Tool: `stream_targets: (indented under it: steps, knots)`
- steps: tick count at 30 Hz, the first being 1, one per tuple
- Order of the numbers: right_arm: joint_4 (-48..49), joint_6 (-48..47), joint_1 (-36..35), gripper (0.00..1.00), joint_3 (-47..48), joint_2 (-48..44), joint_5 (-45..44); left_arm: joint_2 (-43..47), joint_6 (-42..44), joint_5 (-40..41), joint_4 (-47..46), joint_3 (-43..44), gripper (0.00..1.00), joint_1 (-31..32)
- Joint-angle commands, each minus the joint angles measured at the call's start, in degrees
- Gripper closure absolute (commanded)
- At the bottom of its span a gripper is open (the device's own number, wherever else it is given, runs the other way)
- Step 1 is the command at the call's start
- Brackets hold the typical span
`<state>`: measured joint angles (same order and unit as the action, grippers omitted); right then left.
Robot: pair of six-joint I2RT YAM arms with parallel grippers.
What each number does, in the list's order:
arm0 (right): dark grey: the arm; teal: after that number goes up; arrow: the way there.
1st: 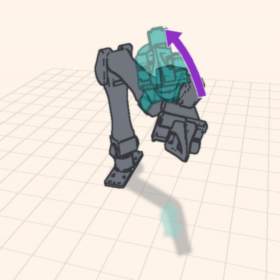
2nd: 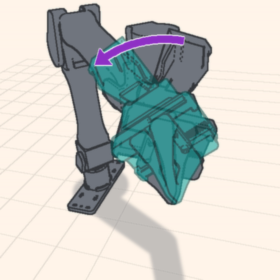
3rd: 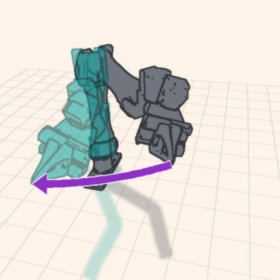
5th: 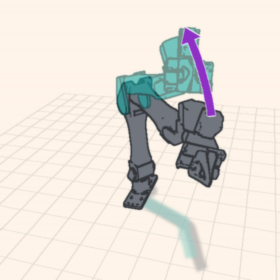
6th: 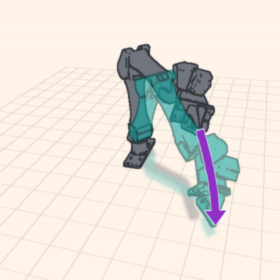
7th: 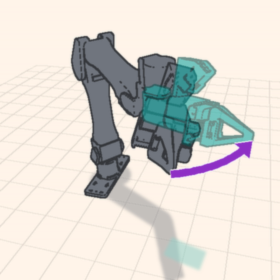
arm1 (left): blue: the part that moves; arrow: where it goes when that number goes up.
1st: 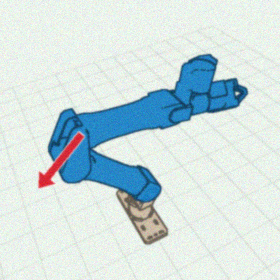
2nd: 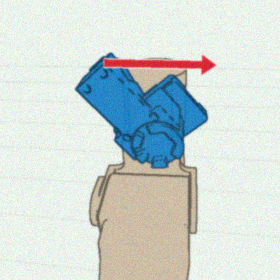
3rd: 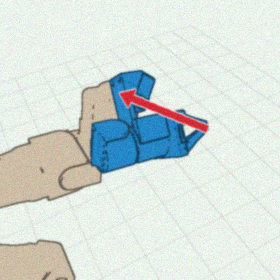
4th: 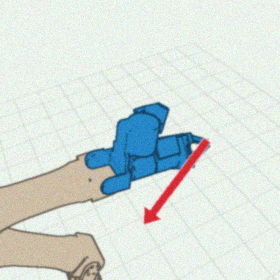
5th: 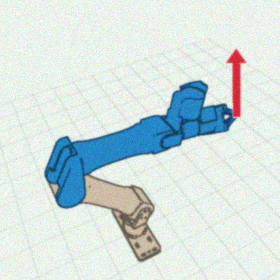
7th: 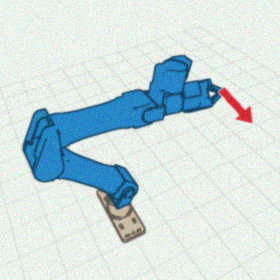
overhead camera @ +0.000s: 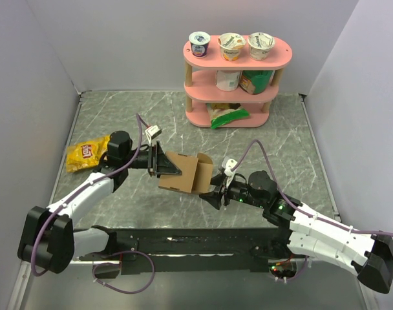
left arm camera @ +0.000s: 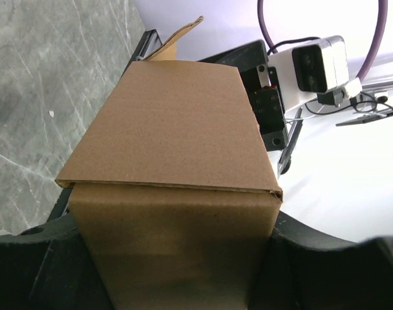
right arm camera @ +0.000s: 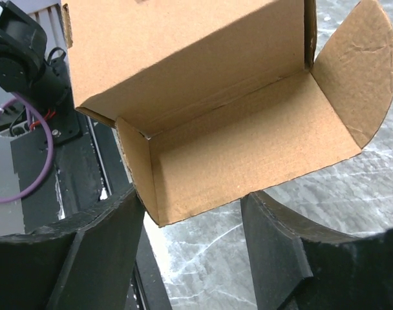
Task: Fold the paper box
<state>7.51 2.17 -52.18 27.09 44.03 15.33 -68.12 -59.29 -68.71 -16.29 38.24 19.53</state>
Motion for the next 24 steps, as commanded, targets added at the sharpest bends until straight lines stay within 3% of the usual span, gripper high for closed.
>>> stream_targets:
  steps: [1, 9, 11, 13, 21, 24]
  knots:
    - [2.25, -0.59, -0.81, 0.37, 3.23, -0.26, 1.54, -0.61, -3.73, 0.86, -6.82, -0.88, 0.56, 0.25]
    - [2.86, -0.68, -1.43, 0.41, 3.41, 0.53, 1.45, -1.23, -13.99, -0.37, -21.12, -3.87, 0.56, 0.25]
    - [2.60, -0.68, -1.61, 0.27, 3.32, 0.53, 0.67, -1.84, -17.34, -0.55, -25.78, -5.28, 0.56, 0.07]
    - [2.16, -1.12, -1.78, 0.22, 3.14, 0.01, 0.40, -2.19, -21.82, -0.81, -31.31, -6.15, 0.56, 0.07]
    - [1.90, -1.65, -2.05, 0.22, 2.70, -2.02, -1.53, -0.88, -13.42, -0.82, -18.79, -3.70, 0.56, -0.02]
    - [1.72, -1.65, -2.13, 0.23, 2.70, -2.37, -1.01, -0.35, -6.49, 0.24, -7.81, -1.42, 0.56, -0.02]
